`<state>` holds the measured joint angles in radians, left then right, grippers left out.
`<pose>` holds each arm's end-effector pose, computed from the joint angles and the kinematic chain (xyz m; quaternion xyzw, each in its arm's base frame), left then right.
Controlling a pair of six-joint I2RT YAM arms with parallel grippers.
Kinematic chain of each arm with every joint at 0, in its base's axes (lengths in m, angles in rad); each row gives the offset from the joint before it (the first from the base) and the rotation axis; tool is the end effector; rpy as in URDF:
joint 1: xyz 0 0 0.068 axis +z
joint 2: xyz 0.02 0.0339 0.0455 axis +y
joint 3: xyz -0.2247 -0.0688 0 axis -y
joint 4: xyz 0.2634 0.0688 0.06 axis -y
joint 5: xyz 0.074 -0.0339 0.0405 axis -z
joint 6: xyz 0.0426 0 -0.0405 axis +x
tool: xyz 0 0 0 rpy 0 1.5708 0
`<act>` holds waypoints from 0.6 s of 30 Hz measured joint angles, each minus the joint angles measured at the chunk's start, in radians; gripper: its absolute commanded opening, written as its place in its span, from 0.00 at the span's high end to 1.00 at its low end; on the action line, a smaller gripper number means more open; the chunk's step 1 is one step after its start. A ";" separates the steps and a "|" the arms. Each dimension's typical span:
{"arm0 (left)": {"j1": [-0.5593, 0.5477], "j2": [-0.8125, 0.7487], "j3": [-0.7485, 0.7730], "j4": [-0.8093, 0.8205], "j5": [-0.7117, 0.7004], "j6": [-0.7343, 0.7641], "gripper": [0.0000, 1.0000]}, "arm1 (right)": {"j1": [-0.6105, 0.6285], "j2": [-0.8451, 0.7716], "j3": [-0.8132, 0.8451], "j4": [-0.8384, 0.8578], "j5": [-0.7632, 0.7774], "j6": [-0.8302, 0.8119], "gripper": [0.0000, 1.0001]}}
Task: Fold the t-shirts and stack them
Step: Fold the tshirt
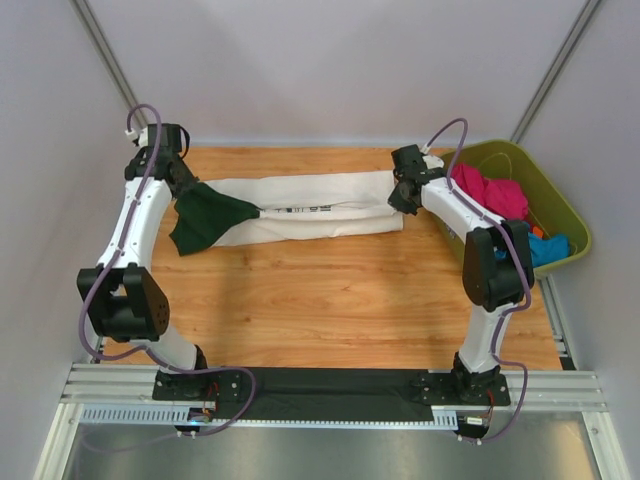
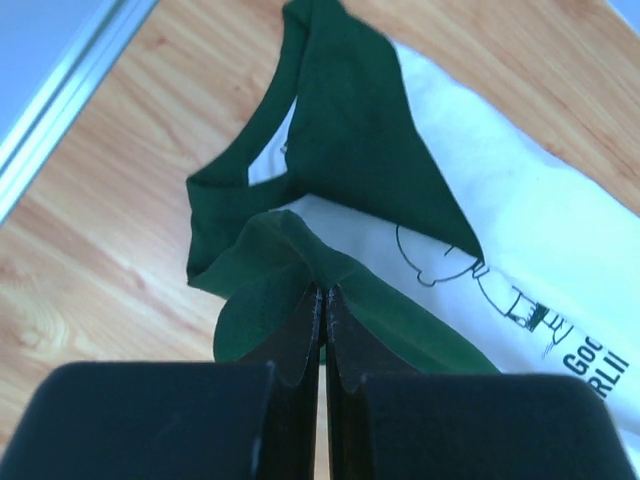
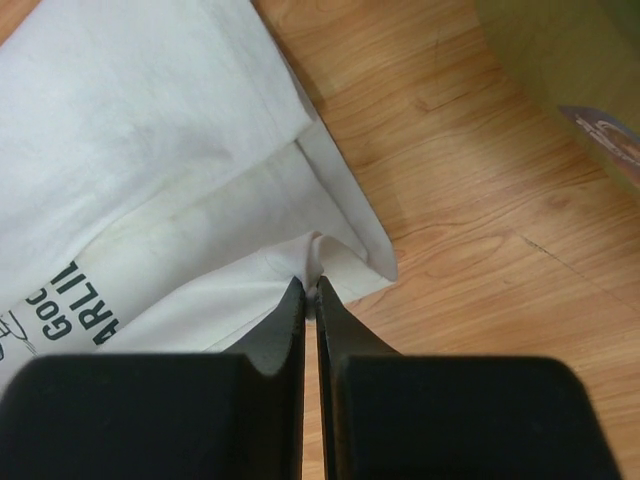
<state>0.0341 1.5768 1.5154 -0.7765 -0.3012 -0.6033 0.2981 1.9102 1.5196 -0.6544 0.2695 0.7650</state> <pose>0.3640 0.0251 0.2967 -0.3403 0.8597 0.0350 0.3793 0.4038 0.1122 0.1811 0.2553 0.9229 0.0187 0.2877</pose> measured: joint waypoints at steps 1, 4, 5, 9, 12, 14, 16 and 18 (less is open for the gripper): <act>0.000 0.018 0.020 0.008 -0.001 0.014 1.00 | 0.000 0.000 0.000 -0.001 0.006 0.002 1.00; 0.000 0.063 0.073 0.033 0.002 0.051 1.00 | -0.002 0.003 0.000 -0.005 0.018 0.005 1.00; 0.000 0.077 0.090 0.043 0.005 0.058 1.00 | -0.003 0.005 0.000 -0.006 0.020 0.005 1.00; -0.008 0.137 0.154 0.075 0.012 0.081 1.00 | -0.005 0.029 0.007 -0.008 0.028 0.005 1.00; -0.018 0.188 0.196 0.095 0.016 0.097 1.00 | -0.006 0.057 0.020 -0.008 0.037 0.005 1.00; -0.024 0.220 0.214 0.109 0.019 0.111 1.00 | -0.006 0.069 0.027 -0.009 0.043 0.005 1.00; -0.029 0.243 0.220 0.119 0.020 0.122 1.00 | -0.008 0.078 0.033 -0.012 0.047 0.005 1.00; -0.033 0.261 0.227 0.123 0.019 0.135 1.00 | -0.012 0.085 0.043 -0.014 0.048 0.004 1.00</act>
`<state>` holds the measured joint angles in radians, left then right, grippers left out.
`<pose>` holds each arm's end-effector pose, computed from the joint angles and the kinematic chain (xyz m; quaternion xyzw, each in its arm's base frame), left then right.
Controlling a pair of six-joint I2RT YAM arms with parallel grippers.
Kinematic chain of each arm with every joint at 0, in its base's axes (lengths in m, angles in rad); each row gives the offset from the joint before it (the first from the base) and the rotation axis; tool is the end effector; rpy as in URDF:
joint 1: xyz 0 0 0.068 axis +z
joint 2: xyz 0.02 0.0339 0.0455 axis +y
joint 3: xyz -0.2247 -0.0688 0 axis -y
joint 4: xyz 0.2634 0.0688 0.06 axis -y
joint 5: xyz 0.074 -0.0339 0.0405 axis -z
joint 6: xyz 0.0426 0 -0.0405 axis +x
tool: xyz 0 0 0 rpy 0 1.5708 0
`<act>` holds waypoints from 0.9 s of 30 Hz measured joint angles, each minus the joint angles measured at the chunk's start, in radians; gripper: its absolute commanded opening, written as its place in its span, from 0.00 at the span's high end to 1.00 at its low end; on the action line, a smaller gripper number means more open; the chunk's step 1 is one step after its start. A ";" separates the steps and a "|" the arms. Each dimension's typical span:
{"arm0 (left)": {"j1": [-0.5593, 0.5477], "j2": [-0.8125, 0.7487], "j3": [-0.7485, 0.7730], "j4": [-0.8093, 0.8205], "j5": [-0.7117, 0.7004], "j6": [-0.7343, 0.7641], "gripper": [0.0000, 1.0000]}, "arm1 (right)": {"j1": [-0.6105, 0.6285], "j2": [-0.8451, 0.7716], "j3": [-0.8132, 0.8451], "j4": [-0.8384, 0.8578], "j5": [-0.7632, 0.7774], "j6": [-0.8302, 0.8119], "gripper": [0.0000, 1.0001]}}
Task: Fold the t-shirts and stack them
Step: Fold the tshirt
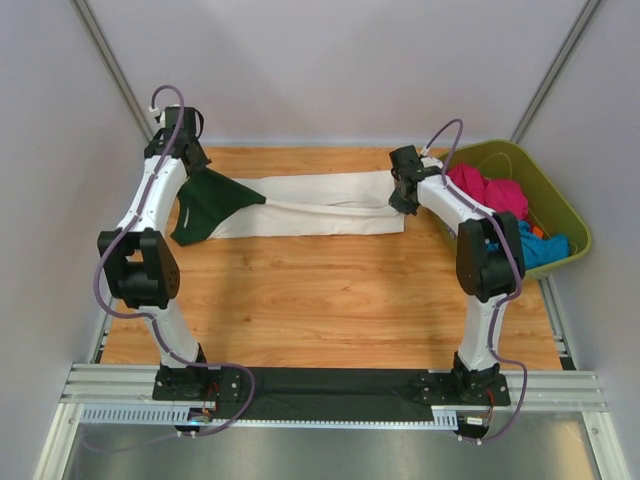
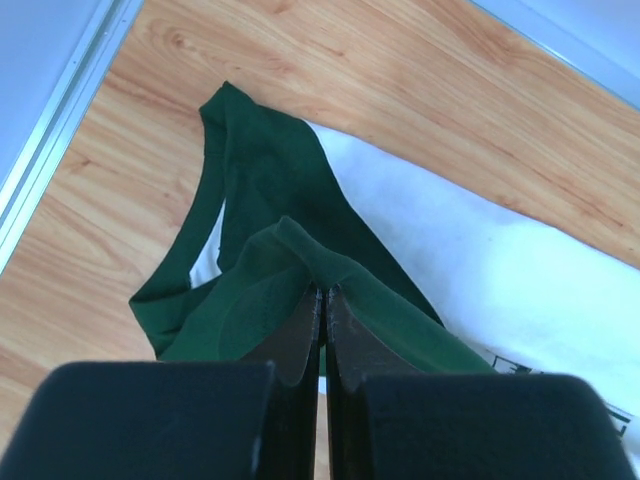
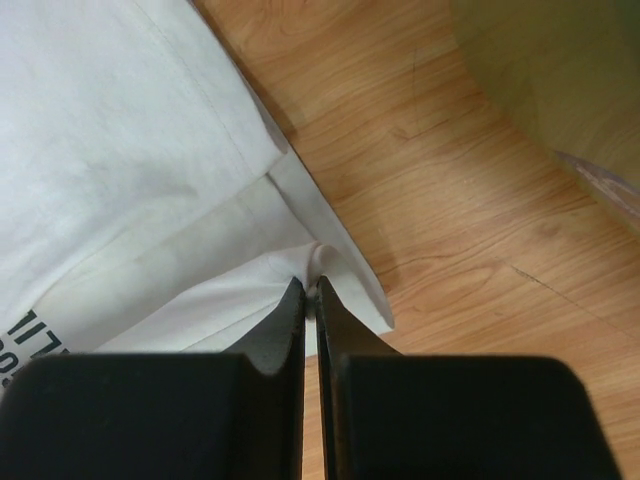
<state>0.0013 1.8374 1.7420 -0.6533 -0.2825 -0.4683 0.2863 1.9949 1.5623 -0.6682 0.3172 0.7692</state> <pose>0.4313 0.0124 0.2867 -0.2659 0.8696 0.0340 0.4147 0.4149 0.1083 0.1603 0.2653 0.9237 -0.0169 0.2760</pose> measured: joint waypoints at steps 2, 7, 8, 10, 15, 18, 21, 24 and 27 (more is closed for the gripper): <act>-0.001 0.019 0.013 0.002 -0.002 0.013 1.00 | -0.005 0.009 0.016 -0.005 0.001 0.000 1.00; -0.001 0.058 0.053 0.016 -0.010 0.049 1.00 | -0.014 0.049 0.069 -0.006 0.006 -0.005 1.00; -0.001 0.066 0.065 0.021 -0.010 0.056 1.00 | -0.014 0.060 0.079 -0.008 0.006 -0.006 1.00; -0.001 0.079 0.084 0.037 -0.008 0.069 1.00 | -0.014 0.078 0.093 -0.010 0.006 -0.007 1.00; -0.009 0.106 0.103 0.068 -0.015 0.089 1.00 | -0.015 0.097 0.115 -0.015 0.019 -0.011 1.00; -0.016 0.123 0.103 0.067 -0.045 0.085 1.00 | -0.015 0.102 0.125 -0.017 0.021 -0.017 1.00; -0.024 0.133 0.103 0.060 -0.083 0.076 1.00 | -0.015 0.113 0.142 -0.011 0.021 -0.027 1.00; -0.025 0.133 0.103 0.052 -0.123 0.062 1.00 | -0.015 0.120 0.148 -0.006 0.016 -0.034 1.00; -0.025 0.133 0.098 0.048 -0.153 0.045 1.00 | -0.015 0.134 0.165 -0.004 0.011 -0.038 1.00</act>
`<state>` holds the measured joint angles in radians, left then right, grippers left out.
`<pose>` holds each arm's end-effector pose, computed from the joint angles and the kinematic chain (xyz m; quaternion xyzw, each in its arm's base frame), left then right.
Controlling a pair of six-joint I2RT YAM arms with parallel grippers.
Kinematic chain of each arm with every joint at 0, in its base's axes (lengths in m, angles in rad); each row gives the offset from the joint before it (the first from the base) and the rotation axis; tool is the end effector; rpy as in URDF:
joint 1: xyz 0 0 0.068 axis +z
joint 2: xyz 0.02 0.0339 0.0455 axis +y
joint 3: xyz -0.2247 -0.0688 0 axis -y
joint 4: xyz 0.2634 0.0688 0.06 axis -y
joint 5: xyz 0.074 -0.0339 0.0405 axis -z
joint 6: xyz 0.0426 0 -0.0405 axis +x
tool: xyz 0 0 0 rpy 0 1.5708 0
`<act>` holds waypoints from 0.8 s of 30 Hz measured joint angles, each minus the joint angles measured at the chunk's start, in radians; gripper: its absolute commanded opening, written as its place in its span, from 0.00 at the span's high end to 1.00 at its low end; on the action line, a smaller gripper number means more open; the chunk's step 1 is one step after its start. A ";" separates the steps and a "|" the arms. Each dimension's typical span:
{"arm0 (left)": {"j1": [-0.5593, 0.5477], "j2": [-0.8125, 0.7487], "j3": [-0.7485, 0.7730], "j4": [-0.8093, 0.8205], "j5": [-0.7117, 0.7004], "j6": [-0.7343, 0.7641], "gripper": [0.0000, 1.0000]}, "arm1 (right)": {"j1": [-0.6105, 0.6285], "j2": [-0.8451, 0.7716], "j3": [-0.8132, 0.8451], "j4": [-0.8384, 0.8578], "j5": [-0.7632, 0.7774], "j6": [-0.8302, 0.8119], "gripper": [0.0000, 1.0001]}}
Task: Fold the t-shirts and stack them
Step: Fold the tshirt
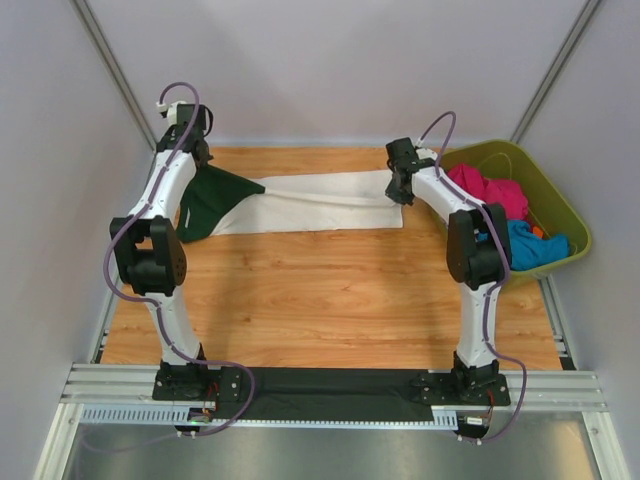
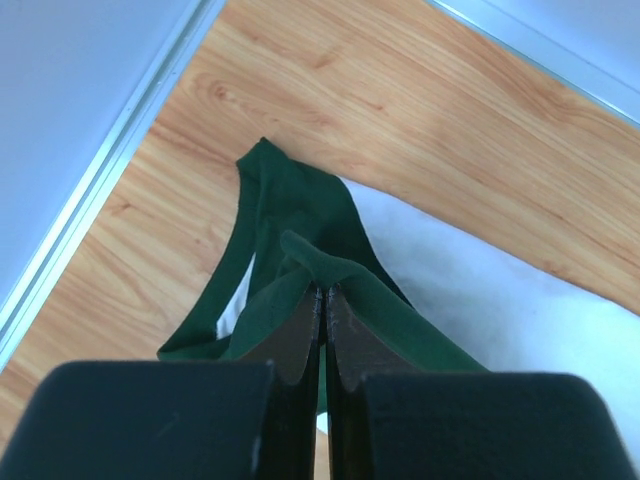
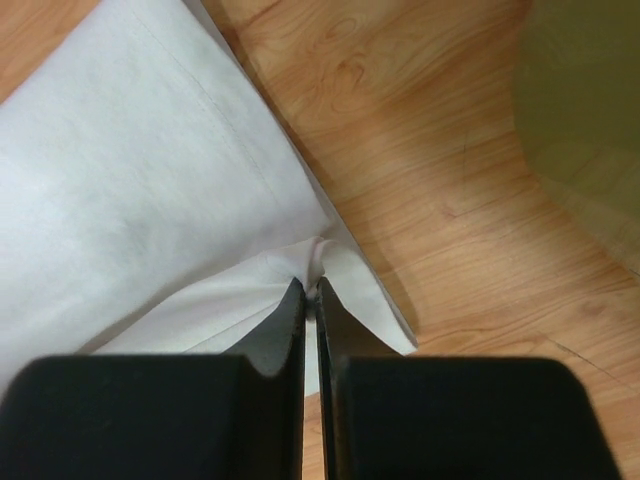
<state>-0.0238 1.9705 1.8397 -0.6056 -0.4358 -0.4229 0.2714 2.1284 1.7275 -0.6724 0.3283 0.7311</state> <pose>0.4602 0.0070 0.2700 -0.2628 0.8575 0.1051 0.4296 0.4463 0.1099 0.1561 0.2570 0.9219 -0.0222 0.2891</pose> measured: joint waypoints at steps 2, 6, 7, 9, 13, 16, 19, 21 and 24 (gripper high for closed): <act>0.000 0.000 -0.008 -0.003 -0.020 -0.011 1.00 | 0.000 0.013 0.018 0.000 -0.004 -0.003 1.00; 0.000 0.000 -0.036 -0.005 -0.047 -0.031 1.00 | 0.000 0.032 0.052 -0.002 -0.005 -0.012 1.00; 0.000 0.000 -0.045 -0.006 -0.054 -0.038 1.00 | 0.000 0.037 0.063 -0.003 -0.005 -0.015 1.00; 0.000 0.000 -0.060 -0.005 -0.065 -0.045 1.00 | 0.000 0.052 0.094 -0.004 -0.005 -0.023 1.00; 0.002 0.000 -0.077 -0.005 -0.073 -0.055 1.00 | 0.000 0.083 0.151 -0.013 -0.003 -0.031 1.00; 0.004 0.000 -0.081 -0.004 -0.076 -0.062 1.00 | -0.001 0.100 0.176 -0.027 -0.001 -0.035 0.99; 0.006 0.000 -0.082 -0.003 -0.081 -0.066 1.00 | -0.003 0.119 0.192 -0.039 0.000 -0.039 0.99; 0.006 -0.001 -0.088 -0.003 -0.087 -0.069 1.00 | -0.005 0.135 0.203 -0.043 -0.001 -0.041 0.99; 0.006 -0.002 -0.108 -0.002 -0.097 -0.071 1.00 | -0.007 0.158 0.220 -0.052 -0.001 -0.041 0.99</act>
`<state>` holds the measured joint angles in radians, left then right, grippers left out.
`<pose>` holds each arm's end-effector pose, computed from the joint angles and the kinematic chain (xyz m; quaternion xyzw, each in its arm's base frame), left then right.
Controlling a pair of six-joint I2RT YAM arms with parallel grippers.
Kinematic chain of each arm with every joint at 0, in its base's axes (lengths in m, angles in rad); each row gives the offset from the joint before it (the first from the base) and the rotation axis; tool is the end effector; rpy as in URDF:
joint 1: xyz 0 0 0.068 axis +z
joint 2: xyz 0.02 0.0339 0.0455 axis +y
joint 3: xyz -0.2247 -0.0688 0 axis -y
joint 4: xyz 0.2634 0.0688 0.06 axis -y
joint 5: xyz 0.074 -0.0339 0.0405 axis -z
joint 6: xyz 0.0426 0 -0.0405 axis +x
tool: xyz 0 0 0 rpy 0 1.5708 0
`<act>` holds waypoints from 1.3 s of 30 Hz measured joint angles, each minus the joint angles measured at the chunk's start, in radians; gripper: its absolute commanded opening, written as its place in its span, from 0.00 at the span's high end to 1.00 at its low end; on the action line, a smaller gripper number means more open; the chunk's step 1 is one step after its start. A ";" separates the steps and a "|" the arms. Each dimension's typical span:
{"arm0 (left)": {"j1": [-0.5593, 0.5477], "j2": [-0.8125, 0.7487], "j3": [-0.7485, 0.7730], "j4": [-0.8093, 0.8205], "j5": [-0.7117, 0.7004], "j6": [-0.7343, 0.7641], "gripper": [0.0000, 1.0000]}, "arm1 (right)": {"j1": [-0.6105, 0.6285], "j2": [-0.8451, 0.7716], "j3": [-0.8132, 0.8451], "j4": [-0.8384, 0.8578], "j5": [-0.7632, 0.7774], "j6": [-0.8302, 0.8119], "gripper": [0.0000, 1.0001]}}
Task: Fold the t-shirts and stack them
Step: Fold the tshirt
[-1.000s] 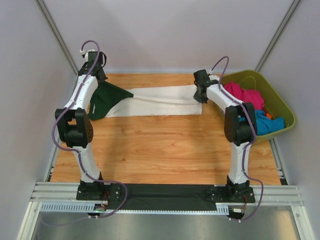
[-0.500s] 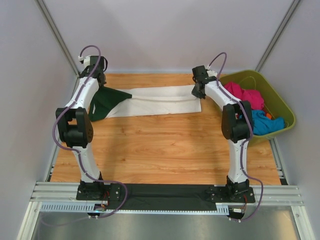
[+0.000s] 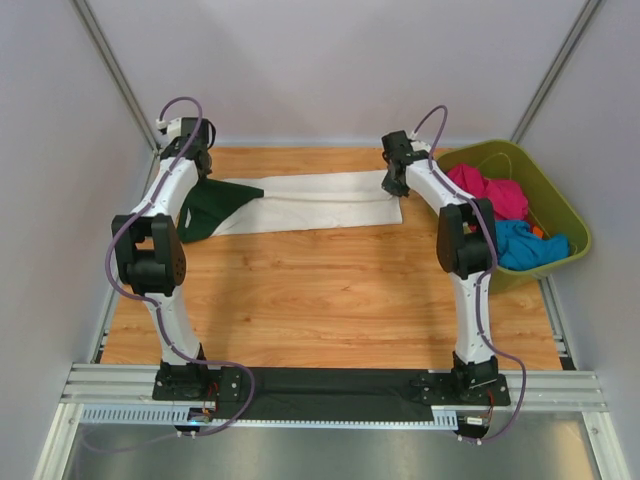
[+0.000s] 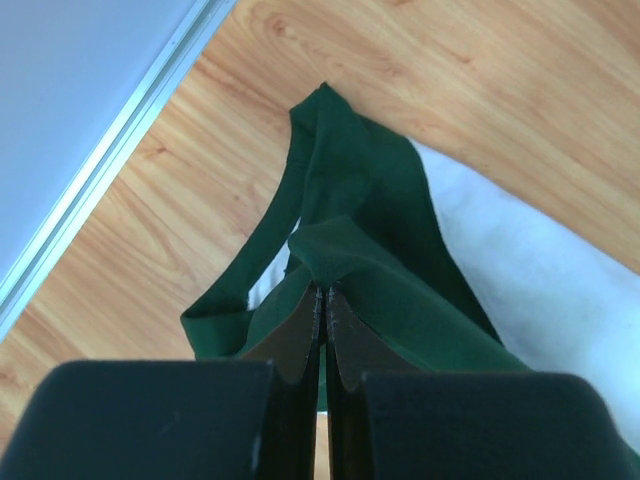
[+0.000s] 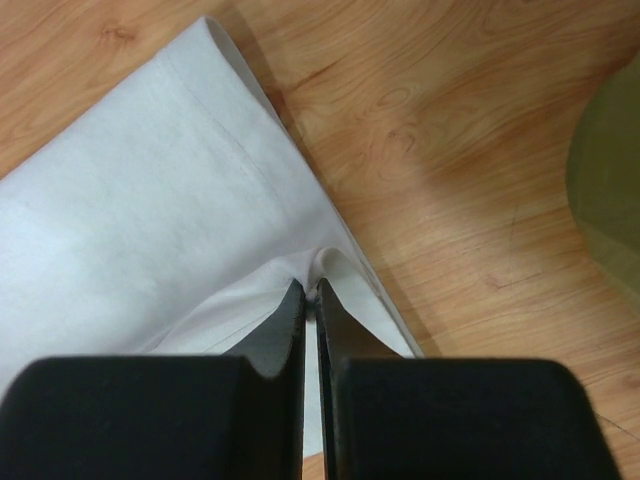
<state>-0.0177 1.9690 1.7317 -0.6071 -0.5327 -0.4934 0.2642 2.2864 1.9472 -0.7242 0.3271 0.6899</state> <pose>0.4511 0.0137 0.2343 -0.3034 0.8544 0.1514 0.3938 0.4779 0.1151 0.1521 0.2417 0.9249 -0.0263 0.2924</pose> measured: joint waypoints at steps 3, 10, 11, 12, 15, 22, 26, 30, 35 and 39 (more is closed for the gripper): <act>0.001 -0.002 -0.025 -0.003 -0.005 -0.002 1.00 | -0.001 0.023 0.025 -0.013 -0.001 -0.001 0.99; 0.003 -0.002 -0.035 -0.003 -0.012 -0.010 1.00 | -0.005 0.050 0.064 -0.019 -0.005 -0.008 0.99; 0.003 -0.002 -0.035 -0.003 -0.013 -0.012 1.00 | -0.005 0.050 0.064 -0.019 -0.006 -0.008 0.99; 0.003 -0.002 -0.035 -0.003 -0.015 -0.015 1.00 | -0.006 0.050 0.066 -0.019 -0.007 -0.008 0.99; 0.003 -0.006 -0.046 -0.003 -0.022 -0.022 1.00 | -0.006 0.050 0.071 -0.018 -0.009 -0.009 0.99; 0.003 -0.051 -0.129 -0.006 -0.043 -0.029 1.00 | -0.008 0.051 0.074 -0.016 -0.020 -0.012 0.98; 0.003 -0.073 -0.150 -0.011 -0.047 -0.040 1.00 | -0.010 0.061 0.087 -0.013 -0.025 -0.014 0.98; 0.003 -0.077 -0.151 -0.011 -0.049 -0.048 1.00 | -0.011 0.071 0.096 -0.012 -0.026 -0.016 0.98; 0.003 -0.077 -0.151 -0.013 -0.048 -0.051 1.00 | -0.014 0.084 0.121 -0.010 -0.029 -0.018 0.95; 0.002 -0.077 -0.151 -0.014 -0.045 -0.052 1.00 | -0.020 0.101 0.141 -0.008 -0.040 -0.018 0.94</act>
<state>-0.0154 1.8923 1.5810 -0.6209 -0.5774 -0.5453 0.2443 2.3878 2.0884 -0.7322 0.2871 0.6716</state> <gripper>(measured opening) 0.007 0.056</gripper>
